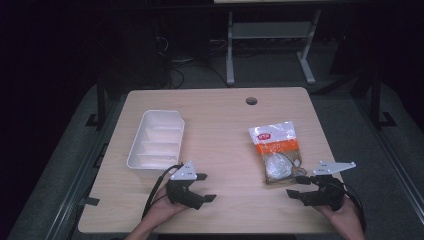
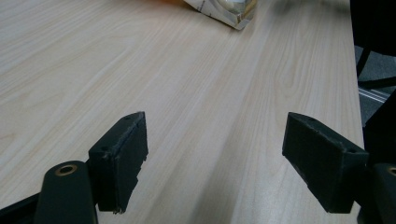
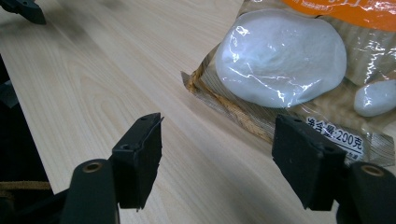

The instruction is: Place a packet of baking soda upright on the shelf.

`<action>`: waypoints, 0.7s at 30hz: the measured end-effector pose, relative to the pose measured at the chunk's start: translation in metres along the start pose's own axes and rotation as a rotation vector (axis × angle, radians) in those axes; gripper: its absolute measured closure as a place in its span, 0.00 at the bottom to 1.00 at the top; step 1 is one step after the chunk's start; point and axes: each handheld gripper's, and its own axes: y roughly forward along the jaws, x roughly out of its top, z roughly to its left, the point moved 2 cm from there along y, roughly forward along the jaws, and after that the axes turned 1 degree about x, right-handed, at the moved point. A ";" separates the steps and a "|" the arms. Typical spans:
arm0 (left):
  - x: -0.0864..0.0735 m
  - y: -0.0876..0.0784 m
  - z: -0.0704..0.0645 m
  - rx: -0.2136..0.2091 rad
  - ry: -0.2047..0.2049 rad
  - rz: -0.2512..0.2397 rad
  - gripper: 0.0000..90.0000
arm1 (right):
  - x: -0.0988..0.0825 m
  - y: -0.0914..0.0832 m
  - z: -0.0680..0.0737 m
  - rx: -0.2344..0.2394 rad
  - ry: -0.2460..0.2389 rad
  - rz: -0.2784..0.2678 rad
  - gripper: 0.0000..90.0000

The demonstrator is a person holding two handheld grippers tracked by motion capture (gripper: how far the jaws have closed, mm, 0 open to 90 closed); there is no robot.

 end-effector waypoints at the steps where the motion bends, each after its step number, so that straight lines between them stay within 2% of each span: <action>1: 0.000 0.000 0.000 0.000 -0.005 -0.001 0.25 | 0.000 0.000 0.000 0.002 0.000 0.003 0.36; 12: 0.002 0.002 -0.002 -0.002 -0.005 -0.002 0.25 | 0.003 -0.003 0.002 -0.013 -0.014 -0.017 0.35; 15: 0.005 0.004 0.000 0.002 -0.027 -0.009 0.25 | 0.008 -0.005 0.001 -0.027 -0.026 -0.019 0.35; 18: 0.012 0.010 0.002 -0.007 -0.066 -0.022 0.25 | 0.015 -0.005 -0.002 -0.041 -0.037 -0.022 0.36; 21: 0.021 0.018 0.002 0.003 -0.058 -0.006 0.26 | 0.023 -0.004 -0.006 -0.055 -0.047 -0.013 0.37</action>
